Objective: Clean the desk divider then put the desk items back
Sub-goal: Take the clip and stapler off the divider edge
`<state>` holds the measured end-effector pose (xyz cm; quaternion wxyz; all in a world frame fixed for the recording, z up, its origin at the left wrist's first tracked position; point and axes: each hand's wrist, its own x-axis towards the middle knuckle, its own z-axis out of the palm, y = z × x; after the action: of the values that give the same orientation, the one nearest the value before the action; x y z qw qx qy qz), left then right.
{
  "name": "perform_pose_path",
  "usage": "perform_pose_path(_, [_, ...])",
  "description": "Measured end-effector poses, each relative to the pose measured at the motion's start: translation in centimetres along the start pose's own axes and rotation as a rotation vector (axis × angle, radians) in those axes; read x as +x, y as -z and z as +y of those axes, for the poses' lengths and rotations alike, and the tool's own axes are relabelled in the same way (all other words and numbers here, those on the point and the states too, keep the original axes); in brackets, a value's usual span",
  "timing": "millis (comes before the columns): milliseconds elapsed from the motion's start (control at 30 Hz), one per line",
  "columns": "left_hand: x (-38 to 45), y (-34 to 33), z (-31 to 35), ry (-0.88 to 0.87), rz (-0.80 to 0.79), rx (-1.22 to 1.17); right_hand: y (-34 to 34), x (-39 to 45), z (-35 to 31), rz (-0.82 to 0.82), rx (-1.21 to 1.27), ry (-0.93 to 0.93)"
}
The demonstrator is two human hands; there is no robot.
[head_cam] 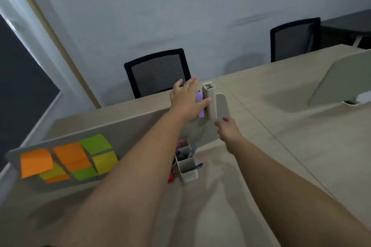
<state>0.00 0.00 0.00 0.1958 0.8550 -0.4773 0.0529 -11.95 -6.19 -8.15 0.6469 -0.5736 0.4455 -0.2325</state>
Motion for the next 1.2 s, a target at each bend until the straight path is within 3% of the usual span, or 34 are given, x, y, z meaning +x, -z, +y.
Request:
perform_pose_path(200, [3.9,-0.1,1.7,-0.067,-0.119,0.106,-0.5,1.8,-1.5,-0.155,0.548,-0.234])
perform_pose_path(367, [5.5,0.2,2.0,-0.069,-0.064,0.07,-0.6,2.7,-2.7,-0.124,0.752,-0.276])
perform_pose_path(533, [5.1,1.7,4.2,-0.168,0.128,-0.132,1.1,3.6,-5.0,-0.011,0.888,-0.155])
perform_pose_path(667, [2.4,0.1,5.8,-0.436,0.346,-0.227,5.4,4.2,-4.6,0.088,0.97,-0.065])
perform_pose_path(733, [0.3,-2.5,6.1,-0.505,0.374,-0.197,7.7,4.3,-3.0,0.162,0.992,-0.036])
perform_pose_path(833, [-3.9,-8.1,6.8,-0.372,0.208,-0.199,11.3,3.0,1.2,0.305,0.907,-0.081])
perform_pose_path(1033, [-11.8,-17.3,7.9,-0.081,-0.287,-0.222,16.7,0.2,12.5,0.405,0.348,-0.172])
perform_pose_path(1200, [-16.1,-20.7,8.1,-0.024,-0.428,-0.248,19.4,-1.7,17.5,0.371,-0.04,-0.219])
